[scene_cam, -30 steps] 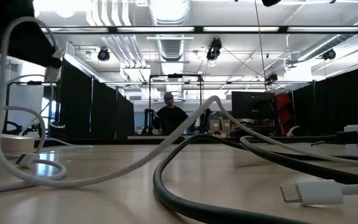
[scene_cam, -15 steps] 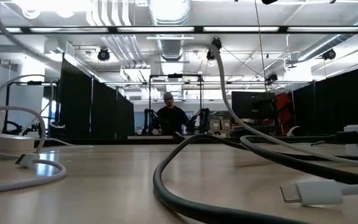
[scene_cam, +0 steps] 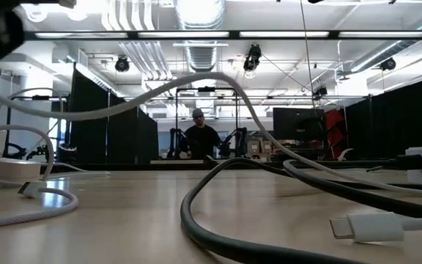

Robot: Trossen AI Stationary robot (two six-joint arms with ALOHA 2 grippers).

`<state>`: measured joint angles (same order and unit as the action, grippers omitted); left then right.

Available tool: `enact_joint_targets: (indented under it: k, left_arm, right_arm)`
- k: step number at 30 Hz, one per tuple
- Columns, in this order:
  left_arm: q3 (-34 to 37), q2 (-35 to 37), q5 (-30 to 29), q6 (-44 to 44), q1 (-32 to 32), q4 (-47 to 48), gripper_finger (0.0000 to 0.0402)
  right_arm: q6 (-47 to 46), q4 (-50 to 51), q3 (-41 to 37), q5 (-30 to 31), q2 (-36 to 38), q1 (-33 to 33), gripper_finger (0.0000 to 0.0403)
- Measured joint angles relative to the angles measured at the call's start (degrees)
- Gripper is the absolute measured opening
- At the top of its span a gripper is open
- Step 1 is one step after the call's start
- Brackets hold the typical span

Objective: Insert USB
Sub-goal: Insert the white charger cable into the left white outlet extension

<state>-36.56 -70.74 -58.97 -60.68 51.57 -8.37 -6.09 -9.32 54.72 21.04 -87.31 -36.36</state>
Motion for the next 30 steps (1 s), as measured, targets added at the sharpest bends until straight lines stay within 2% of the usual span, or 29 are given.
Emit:
enact_joint_targets:
  k: [2, 4, 5, 7, 9, 13, 16, 19, 23, 30]
  left_arm:
    - [2.3, 0.8, 6.7, 14.2, -1.2, -12.1, 0.0012]
    - [2.4, 0.8, 11.4, 27.0, -1.5, -17.2, 0.0012]
    - [1.8, 0.7, 10.2, 30.8, -1.2, -16.2, 0.0012]
    - [-0.6, 0.6, 7.9, 31.6, -0.8, -9.2, 0.0012]
    - [-4.1, 0.6, 8.0, 25.7, -0.5, 3.8, 0.0012]
    - [-12.5, 0.4, 12.0, 7.3, 0.5, 34.7, 0.0012]
    - [-16.3, 0.6, 12.1, -1.0, 1.7, 50.8, 0.0012]
    - [-16.4, 2.0, 8.6, -5.6, 3.4, 56.7, 0.0012]
    - [-12.5, 2.7, 3.6, -14.2, 5.2, 59.5, 0.0012]
    - [-3.8, 1.1, 2.9, -34.0, 5.3, 59.5, 0.0012]
  right_arm:
    - [-0.2, 0.0, 0.0, 0.0, 0.0, 0.0, 0.0195]
    - [-0.4, 0.0, 0.0, 0.0, 0.0, 0.0, 0.0195]
    - [-0.6, 0.0, 0.0, 0.0, 0.0, 0.0, 0.0195]
    - [-1.0, 0.0, 0.0, -0.1, 0.0, 0.0, 0.0194]
    - [-1.5, 0.0, 0.0, -0.1, 0.0, 0.0, 0.0195]
    - [-1.9, 0.1, 0.0, -0.2, 0.0, 0.0, 0.0194]
    - [-2.9, 0.1, 0.0, -0.2, 0.0, 0.0, 0.0195]
    - [-3.3, 0.0, 0.0, -0.2, 0.0, 0.0, 0.0194]
    - [-3.9, 0.0, 0.0, -0.1, 0.0, 0.0, 0.0194]
    - [-4.0, 0.1, 0.0, -0.1, 0.0, 0.0, 0.0194]
